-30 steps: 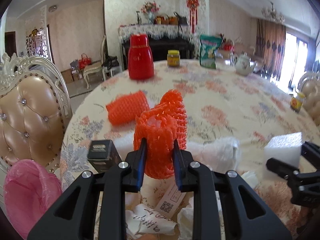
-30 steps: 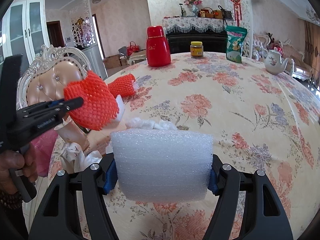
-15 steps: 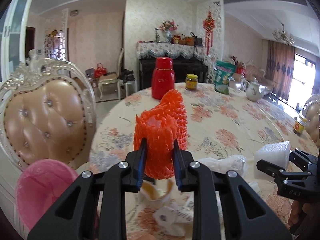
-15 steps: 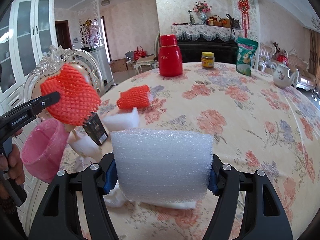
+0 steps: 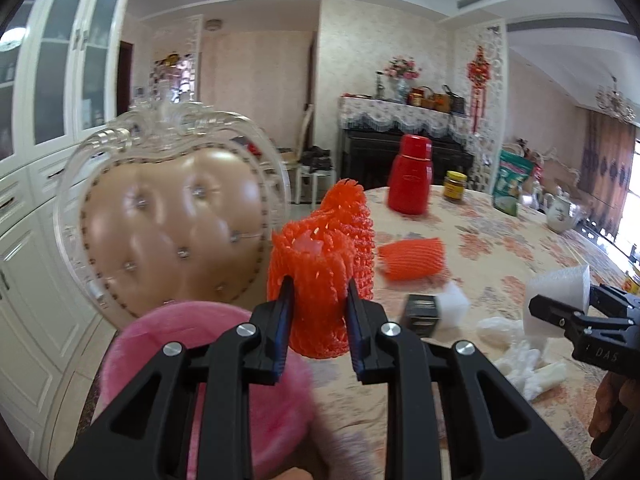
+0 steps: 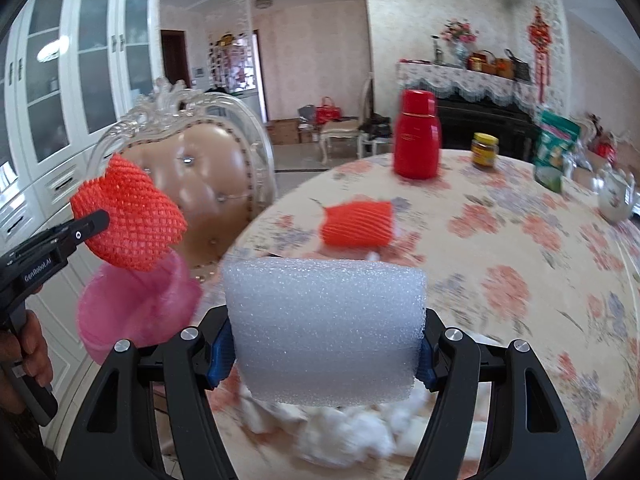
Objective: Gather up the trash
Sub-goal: 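Carry both items to the pink wastebasket and open both tools to drop them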
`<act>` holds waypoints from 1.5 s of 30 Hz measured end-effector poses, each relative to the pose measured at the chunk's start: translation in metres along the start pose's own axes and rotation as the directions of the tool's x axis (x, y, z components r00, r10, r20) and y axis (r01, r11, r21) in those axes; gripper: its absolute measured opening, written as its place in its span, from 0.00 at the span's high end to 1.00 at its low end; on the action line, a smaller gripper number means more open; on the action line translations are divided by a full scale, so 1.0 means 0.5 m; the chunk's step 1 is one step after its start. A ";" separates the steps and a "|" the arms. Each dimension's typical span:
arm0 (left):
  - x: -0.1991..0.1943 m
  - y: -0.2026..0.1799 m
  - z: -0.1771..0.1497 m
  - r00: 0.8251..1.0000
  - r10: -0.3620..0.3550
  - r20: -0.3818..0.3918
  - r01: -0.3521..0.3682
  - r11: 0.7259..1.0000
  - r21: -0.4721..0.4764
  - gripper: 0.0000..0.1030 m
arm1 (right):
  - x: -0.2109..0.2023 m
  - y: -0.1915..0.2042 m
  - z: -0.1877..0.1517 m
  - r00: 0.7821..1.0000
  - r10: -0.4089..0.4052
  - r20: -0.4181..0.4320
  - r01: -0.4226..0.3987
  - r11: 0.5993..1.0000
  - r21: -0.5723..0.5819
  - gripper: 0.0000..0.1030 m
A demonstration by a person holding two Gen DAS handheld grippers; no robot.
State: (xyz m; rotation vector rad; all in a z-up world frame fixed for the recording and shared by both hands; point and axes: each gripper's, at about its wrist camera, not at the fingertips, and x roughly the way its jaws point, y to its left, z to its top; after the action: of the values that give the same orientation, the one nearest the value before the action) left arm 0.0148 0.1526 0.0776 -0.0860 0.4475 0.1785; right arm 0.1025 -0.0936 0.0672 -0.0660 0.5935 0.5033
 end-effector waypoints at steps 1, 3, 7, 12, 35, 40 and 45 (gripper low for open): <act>-0.004 0.015 -0.002 1.000 0.012 0.000 -0.012 1.000 -0.007 0.76 | 0.006 0.020 0.007 1.000 0.014 0.000 -0.014 1.000 -0.010 0.36; -0.018 0.055 -0.007 0.999 0.039 0.000 -0.039 0.999 -0.022 0.76 | 0.018 0.053 0.019 0.999 0.035 0.000 -0.035 0.999 -0.028 0.36; -0.041 0.126 -0.017 0.996 0.085 -0.007 -0.085 0.995 -0.049 0.76 | 0.049 0.133 0.039 0.996 0.086 -0.011 -0.087 0.994 -0.068 0.36; -0.059 0.197 -0.032 0.992 0.125 -0.020 -0.126 0.989 -0.080 0.75 | 0.077 0.215 0.048 0.989 0.142 -0.032 -0.145 0.984 -0.099 0.36; -0.075 0.317 -0.083 0.985 0.155 -0.076 -0.165 0.974 -0.156 0.65 | 0.194 0.459 0.053 0.955 0.265 -0.131 -0.288 0.934 -0.212 0.30; -0.072 0.323 -0.088 0.986 0.142 -0.084 -0.155 0.973 -0.174 0.52 | 0.204 0.467 0.052 0.957 0.255 -0.137 -0.281 0.934 -0.220 0.24; -0.071 0.325 -0.087 0.986 0.142 -0.085 -0.155 0.973 -0.174 0.51 | 0.206 0.456 0.051 0.961 0.244 -0.134 -0.268 0.940 -0.213 0.23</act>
State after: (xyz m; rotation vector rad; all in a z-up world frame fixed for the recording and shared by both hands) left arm -0.0659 0.3014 0.0469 -0.2376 0.5090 0.3639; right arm 0.0813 0.1562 0.0506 -0.2379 0.6491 0.8256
